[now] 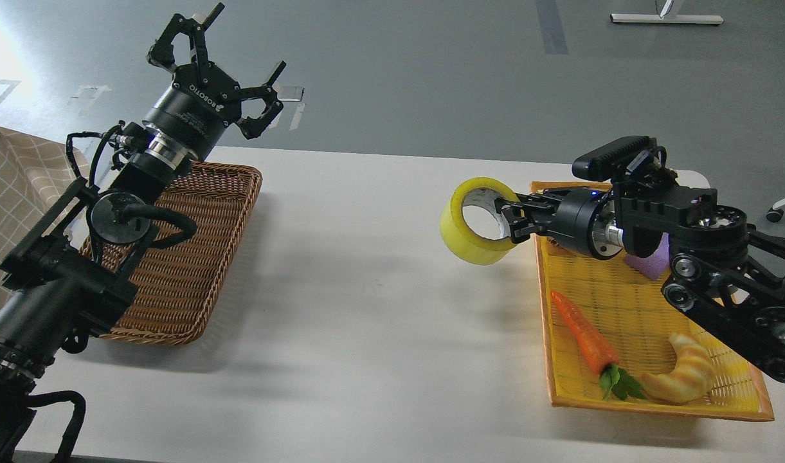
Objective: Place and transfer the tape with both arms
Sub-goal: 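Lift the tape roll out of the tray toward the table center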
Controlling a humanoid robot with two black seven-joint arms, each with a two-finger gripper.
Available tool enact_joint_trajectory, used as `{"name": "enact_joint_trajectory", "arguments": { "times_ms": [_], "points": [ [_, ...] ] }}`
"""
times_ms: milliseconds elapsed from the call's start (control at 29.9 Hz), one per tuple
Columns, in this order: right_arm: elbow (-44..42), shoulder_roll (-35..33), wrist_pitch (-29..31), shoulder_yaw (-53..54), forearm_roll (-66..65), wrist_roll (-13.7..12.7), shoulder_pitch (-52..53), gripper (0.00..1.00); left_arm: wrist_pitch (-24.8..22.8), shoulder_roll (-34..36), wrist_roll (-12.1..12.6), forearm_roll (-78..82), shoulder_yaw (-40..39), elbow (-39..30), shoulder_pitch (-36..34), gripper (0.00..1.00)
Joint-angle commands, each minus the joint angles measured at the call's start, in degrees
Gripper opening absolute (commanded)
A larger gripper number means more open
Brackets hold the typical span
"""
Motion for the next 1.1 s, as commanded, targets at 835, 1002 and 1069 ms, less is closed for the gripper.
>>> {"name": "enact_joint_trajectory", "arguments": {
  "times_ms": [835, 1002, 1069],
  "points": [
    [-20.4, 20.2, 0.0, -8.2, -2.2, 0.0, 3.3, 0.0, 0.0, -0.1, 0.0, 0.0, 0.0, -0.1, 0.0, 0.98],
    [-22.5, 21.9, 0.0, -8.3, -2.2, 0.0, 3.4, 0.0, 0.0, -0.1, -0.1, 0.0, -0.1, -0.1, 0.0, 0.98],
    [-22.7, 22.5, 0.0, -8.3, -2.2, 0.0, 3.4, 0.0, 0.0, -0.1, -0.1, 0.0, -0.1, -0.1, 0.0, 0.98]
  ]
}}
